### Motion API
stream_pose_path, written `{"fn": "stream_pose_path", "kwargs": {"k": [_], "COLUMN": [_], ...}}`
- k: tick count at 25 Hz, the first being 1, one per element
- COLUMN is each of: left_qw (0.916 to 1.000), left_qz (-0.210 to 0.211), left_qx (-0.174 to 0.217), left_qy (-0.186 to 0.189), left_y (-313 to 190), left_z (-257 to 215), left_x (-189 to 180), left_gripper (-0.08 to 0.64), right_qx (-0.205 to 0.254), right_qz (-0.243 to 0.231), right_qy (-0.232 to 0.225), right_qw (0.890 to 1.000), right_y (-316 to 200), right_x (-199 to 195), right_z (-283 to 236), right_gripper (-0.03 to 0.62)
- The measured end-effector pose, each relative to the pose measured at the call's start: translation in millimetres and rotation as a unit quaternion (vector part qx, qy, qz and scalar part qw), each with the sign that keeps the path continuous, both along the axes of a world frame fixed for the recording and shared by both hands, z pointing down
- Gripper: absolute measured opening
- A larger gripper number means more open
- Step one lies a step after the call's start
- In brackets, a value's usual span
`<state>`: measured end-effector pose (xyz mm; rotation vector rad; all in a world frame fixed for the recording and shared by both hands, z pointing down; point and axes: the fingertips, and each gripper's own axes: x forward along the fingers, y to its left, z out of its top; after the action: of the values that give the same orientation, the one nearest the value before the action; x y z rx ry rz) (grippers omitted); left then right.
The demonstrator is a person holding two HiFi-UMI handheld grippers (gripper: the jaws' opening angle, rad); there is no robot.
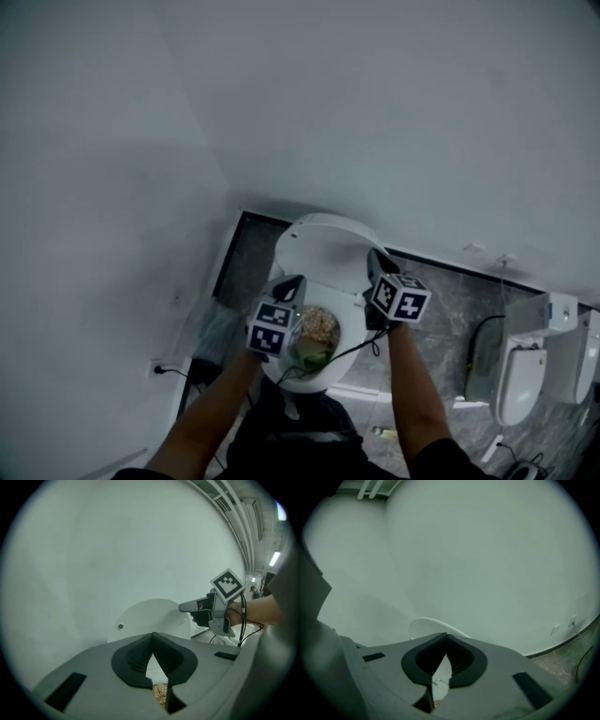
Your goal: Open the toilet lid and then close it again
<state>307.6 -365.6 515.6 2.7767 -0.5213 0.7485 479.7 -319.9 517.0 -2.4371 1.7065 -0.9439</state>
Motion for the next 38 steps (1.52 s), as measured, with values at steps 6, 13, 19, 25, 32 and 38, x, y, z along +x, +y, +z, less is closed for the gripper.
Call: {"fn": "stream_pose_path", "kwargs": {"k": [6,13,19,25,32,38], "left_qw": [0.9999,0.9995,0.9989,0.9984,0.9985,0.9987], "left_qz": [-0.013,-0.032,-0.047,-0.055,-0.049,-0.043], "left_qx": [0.008,0.010,-0.002,-0.008,-0.015,-0.017], "left_qy": [-0.004,0.000,0.007,-0.003,-0.017,-0.023], "left_y": [0,9,26,30,40,43], "left_z": [-6,-19,-24,-20,-13,-5], "left_x": [-5,-7,-15,-19,-20,-28], "left_gripper": [0.009,0.009,0.009,0.009,0.009,0.009], "right_qx": [0.027,0.010,-0.015,-0.050,-0.058,-0.051], "right_qz": [-0.019,-0.045,-0.081,-0.088,-0.102,-0.125], "right_qy": [0.013,0.043,0.063,0.064,0.049,0.043], "right_qw": [0.999,0.998,0.995,0.993,0.992,0.990], "right_y": [-1,0,-12,-22,-22,-14], "right_x": [0,17,21,34,40,25], "right_z": [-27,-37,-27,-5,9,4], "right_gripper": [0.011,0.011,0.135,0.160,0.159,0.149]}}
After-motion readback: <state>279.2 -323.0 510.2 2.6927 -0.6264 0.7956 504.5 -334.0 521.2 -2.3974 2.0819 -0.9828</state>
